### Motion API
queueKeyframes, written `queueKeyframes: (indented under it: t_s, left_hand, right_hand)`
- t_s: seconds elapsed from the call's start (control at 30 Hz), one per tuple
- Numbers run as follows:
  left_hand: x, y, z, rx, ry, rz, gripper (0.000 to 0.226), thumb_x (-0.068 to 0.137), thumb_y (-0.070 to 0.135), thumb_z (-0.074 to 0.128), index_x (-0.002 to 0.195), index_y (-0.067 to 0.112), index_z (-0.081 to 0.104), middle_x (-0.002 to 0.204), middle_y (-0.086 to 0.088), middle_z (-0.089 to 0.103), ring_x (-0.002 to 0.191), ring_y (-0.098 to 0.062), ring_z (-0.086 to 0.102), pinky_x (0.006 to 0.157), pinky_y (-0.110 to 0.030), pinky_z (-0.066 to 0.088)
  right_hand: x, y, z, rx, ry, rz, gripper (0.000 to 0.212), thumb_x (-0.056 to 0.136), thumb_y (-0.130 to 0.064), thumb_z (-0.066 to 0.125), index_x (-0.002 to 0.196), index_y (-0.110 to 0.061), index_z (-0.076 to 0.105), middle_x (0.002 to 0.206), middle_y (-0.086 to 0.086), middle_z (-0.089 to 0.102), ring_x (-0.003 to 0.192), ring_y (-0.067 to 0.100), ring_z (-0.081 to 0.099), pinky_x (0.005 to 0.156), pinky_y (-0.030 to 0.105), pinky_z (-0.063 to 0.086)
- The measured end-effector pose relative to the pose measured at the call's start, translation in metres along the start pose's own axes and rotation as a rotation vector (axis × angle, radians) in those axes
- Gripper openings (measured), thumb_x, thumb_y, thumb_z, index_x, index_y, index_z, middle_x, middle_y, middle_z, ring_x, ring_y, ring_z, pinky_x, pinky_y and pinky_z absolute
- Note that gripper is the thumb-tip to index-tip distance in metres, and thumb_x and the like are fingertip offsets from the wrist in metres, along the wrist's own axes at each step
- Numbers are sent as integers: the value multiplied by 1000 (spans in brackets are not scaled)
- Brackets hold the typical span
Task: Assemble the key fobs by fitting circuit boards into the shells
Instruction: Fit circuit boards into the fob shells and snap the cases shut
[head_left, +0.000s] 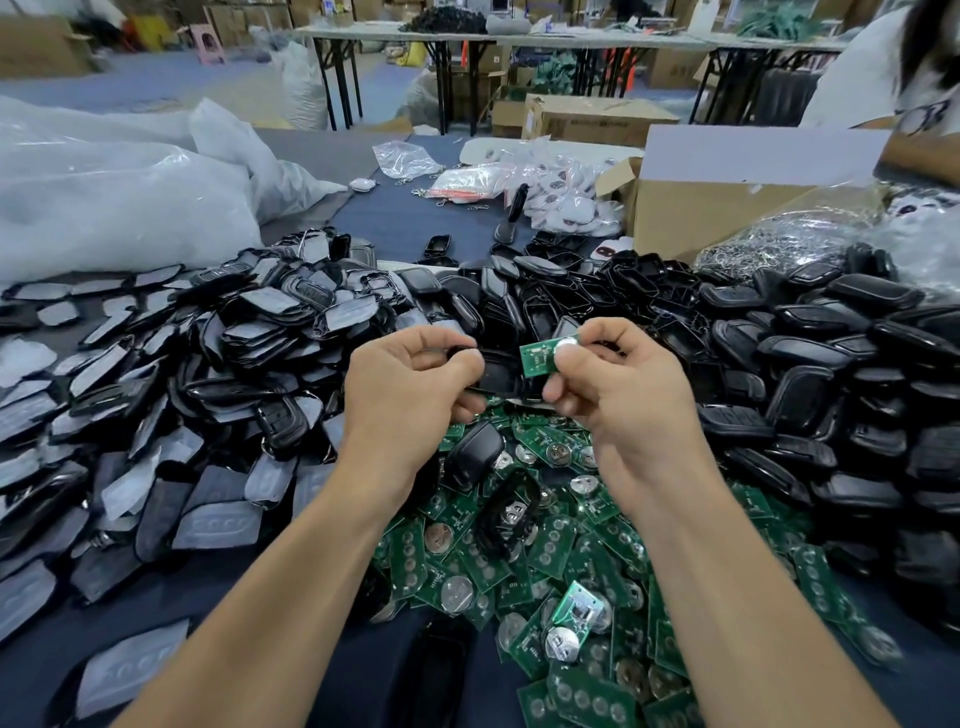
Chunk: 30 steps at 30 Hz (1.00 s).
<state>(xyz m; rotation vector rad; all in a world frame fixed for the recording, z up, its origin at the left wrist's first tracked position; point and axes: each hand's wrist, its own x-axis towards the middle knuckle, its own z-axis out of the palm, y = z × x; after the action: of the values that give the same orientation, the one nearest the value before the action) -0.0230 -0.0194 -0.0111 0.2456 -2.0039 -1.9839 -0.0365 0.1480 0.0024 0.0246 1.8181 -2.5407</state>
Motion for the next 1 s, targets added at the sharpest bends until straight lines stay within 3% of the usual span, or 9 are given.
queueKeyframes:
  t_s: [0.1,0.2,0.3,0.43,0.53,0.6,0.7,0.77,1.0]
  left_hand:
    - [-1,2,-2,39,-98,38,17,84,5,81,83,22,84,67,-4,75,45,-13,58,46,-19,45]
    - [-1,2,-3,8,-139,8,17,87,8,80,88,25,86,64,-4,72,45,-10,53,46,-18,43]
    - [-1,2,-2,-63,-141,-22,15,90,13,80,97,25,85,68,-4,72,50,-10,57,50,-18,47]
    - [-5,1,2,-83,-224,15,44,75,18,87,117,27,77,92,1,81,77,-9,74,68,-19,57]
    - [-6,-2,6,30,-231,72,39,82,4,83,111,30,79,95,4,82,88,-10,77,74,-21,59]
    - [-6,-3,6,36,-176,60,38,87,-1,77,100,35,80,91,6,82,85,-10,78,72,-21,60]
    - [-2,-2,4,15,-95,6,31,91,3,76,110,27,79,89,9,81,84,-8,77,67,-19,59]
    - [-1,-2,2,-16,-62,-16,27,93,7,76,105,31,79,85,10,81,77,-9,77,60,-23,61]
    - [-2,0,3,-26,-82,-40,18,95,12,75,99,28,82,76,-2,79,45,-20,66,45,-26,56]
  right_hand:
    - [1,3,0,-114,-24,-20,21,93,7,66,92,-14,61,65,-4,63,60,11,57,57,21,48]
    - [-2,5,2,-164,-112,10,18,95,3,67,94,-14,62,76,0,66,77,17,64,74,38,60]
    - [-4,7,8,-209,-73,3,17,95,3,67,93,-13,63,75,1,68,77,20,67,78,47,64]
    - [-3,9,11,-2,101,37,17,95,4,67,91,-12,63,81,9,66,77,23,72,68,36,65]
    - [-1,12,12,53,138,52,19,95,5,67,90,-13,61,77,7,63,77,22,70,66,30,63]
    - [-1,13,11,26,130,36,20,94,6,68,90,-13,62,70,2,61,69,15,67,65,25,61]
    - [0,9,6,-12,132,27,17,94,5,68,95,-11,66,63,-1,58,49,9,52,47,17,44]
    - [2,6,2,57,126,67,15,95,5,66,99,-9,69,64,-1,59,46,8,52,44,17,42]
    - [3,-2,-5,264,86,128,17,89,-1,73,76,-11,73,84,10,73,71,16,69,68,26,60]
